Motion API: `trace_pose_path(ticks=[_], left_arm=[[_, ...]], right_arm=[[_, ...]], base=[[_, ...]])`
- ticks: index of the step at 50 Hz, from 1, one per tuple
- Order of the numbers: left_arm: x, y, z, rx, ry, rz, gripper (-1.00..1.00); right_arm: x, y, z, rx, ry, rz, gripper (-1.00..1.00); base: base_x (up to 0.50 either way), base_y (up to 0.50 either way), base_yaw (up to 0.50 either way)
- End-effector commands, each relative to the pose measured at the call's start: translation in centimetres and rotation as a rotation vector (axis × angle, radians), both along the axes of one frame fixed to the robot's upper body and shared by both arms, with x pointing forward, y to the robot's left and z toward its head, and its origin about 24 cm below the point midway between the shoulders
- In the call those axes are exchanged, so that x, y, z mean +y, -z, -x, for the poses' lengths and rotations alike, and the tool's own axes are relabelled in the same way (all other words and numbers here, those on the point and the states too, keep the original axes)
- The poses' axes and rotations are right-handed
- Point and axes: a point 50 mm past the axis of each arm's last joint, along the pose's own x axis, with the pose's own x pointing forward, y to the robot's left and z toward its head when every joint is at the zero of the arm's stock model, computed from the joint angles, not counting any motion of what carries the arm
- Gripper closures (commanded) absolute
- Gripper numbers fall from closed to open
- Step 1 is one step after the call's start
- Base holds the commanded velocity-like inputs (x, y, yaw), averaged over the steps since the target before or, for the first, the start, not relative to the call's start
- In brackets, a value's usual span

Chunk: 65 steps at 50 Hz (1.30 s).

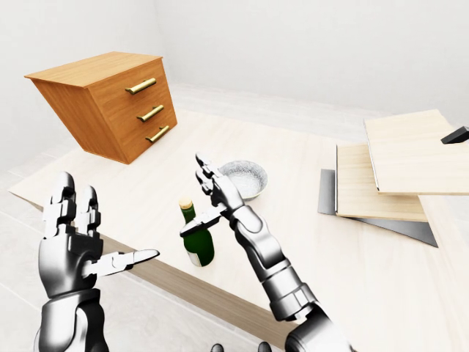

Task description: Put the wine bottle on the wine rack.

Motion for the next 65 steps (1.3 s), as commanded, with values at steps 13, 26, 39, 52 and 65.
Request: trace_pose_path(ticks=[13,26,39,52,65], left_arm=[[0.0,0.0,0.0,-0.002,-0.001,0.001,-1.0],[0.1,0.0,0.0,0.0,-0.001,0.004,-1.0],[0.0,0.0,0.1,-0.001,0.0,0.005,-1.0],[0.0,0.6,-0.1,0.024,0.005,0.016,-1.0],[-0.1,0.9,-0.2,0.035,0.009,0.022,-1.0]], right_arm=[[1.3,1.5,-0.6,0.097,-0.043,0.028,-1.0],[1.7,1.4,-0.3,0.096,-0.061,0.019,0.19],[1.8,0.9,0.0,0.066,-0.068,0.006,1.0],[1.6,0.9,0.1,0.059,-0.057,0.015,1.0],[1.2,0.2,0.4,0.029,-0.042,-0.018,1.0]], base=[[0.0,0.0,0.0],[0.0,0.0,0.0],[0.0,0.0,0.0],[0.0,0.0,0.0],[0.0,0.0,0.0]])
